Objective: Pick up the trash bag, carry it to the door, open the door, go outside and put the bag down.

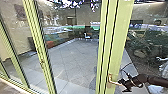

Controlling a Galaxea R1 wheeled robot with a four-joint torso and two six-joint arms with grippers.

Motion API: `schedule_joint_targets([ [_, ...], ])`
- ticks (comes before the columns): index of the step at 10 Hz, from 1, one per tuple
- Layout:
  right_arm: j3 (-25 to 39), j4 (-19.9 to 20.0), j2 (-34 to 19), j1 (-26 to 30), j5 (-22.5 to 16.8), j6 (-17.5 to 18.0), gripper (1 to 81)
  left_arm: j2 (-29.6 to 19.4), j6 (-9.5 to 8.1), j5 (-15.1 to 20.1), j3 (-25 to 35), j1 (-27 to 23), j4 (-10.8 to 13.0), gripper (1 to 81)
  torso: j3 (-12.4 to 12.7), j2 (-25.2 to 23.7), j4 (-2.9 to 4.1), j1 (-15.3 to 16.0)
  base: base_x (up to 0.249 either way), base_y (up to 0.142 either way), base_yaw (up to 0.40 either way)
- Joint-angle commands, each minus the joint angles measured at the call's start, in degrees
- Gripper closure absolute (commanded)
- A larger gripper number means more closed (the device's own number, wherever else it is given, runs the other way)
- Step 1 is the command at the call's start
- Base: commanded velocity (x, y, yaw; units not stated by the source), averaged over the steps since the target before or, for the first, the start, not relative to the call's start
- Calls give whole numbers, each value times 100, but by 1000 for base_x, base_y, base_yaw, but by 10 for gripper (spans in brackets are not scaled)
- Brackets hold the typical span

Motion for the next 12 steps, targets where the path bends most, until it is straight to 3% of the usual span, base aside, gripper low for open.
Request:
schedule_joint_targets([
  [1,-377,47,268,544,-605,140,10,8,-18,386,47,-242,-31,811,0,0,0,0,0,0,0],
  [7,-589,-269,558,-248,-860,131,10,78,-9,386,-23,-233,-22,811,6,-2,0,-5,0,0,0],
  [12,-615,-418,628,-556,-896,105,10,184,-9,386,-164,-241,-31,811,11,-2,0,-5,0,0,0],
])
